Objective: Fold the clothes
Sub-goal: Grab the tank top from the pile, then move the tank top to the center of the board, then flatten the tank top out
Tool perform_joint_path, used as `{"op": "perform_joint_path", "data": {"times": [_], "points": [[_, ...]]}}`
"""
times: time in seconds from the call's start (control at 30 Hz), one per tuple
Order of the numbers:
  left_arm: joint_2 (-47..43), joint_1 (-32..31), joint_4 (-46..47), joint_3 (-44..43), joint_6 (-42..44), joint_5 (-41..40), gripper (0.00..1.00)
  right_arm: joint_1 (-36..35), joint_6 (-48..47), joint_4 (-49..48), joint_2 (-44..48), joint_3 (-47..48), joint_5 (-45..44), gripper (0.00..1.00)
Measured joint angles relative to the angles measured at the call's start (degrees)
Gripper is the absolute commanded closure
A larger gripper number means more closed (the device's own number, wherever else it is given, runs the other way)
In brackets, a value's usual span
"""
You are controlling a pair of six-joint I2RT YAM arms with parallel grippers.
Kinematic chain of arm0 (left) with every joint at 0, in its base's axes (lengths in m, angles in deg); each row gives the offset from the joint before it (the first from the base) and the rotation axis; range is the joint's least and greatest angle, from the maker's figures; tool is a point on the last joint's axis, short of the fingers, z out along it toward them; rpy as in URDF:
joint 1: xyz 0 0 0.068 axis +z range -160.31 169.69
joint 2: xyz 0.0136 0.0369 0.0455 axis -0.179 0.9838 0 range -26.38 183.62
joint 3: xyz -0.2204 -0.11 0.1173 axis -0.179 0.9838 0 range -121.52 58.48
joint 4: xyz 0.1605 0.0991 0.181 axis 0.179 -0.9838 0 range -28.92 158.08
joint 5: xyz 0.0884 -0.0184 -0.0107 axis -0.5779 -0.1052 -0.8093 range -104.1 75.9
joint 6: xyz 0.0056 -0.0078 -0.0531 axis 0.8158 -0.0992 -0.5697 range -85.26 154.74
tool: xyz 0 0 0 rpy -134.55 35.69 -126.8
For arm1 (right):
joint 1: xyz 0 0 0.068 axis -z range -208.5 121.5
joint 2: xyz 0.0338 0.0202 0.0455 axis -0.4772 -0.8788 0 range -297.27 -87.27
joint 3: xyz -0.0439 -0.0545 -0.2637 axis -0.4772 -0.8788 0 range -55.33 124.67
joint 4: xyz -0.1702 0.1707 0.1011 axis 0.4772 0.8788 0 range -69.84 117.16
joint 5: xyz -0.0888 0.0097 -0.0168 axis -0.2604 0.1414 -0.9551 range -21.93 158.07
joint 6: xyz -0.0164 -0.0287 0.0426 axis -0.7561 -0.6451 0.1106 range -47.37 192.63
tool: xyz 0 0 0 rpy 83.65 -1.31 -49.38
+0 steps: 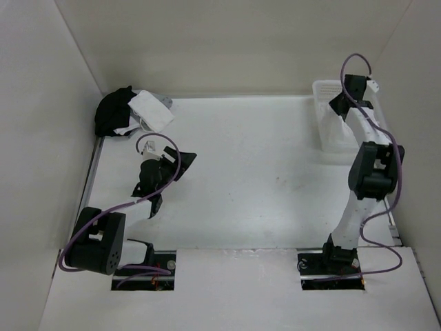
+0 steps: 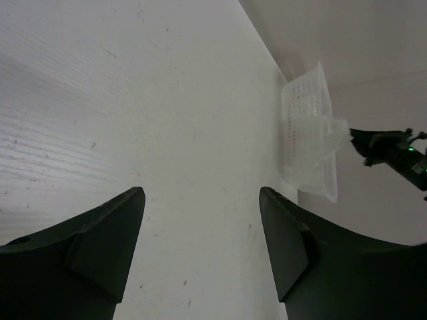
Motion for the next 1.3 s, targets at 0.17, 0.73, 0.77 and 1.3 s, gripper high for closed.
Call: {"op": "perform_joint_path", "data": {"times": [0.17,0.73,0.77,1.3], "points": [[0.0,-2.6,-0.2,-0.5,0.0,-0.4,0.33,-4.2,-0.2,-13.5,22.1,-9.6,-0.3,1.0],[-13.0,0.3,-8.9,-3.6,0.7,-11.0,0.33,-31.4,0.8,-35.3,49.3,-20.1,17.1,0.91],[-13.5,0.6,-9.5,-3.6,1.0,-11.5,0.33,-31.6,3.1,-37.4,49.9,-25.5,17.2,0.91],[-0.8,-10.7,-23.7,-6.2,11.8,-18.9,0.61,-28.4,21.1,-31.6,8.4,-20.9,17.0,0.45]]}}
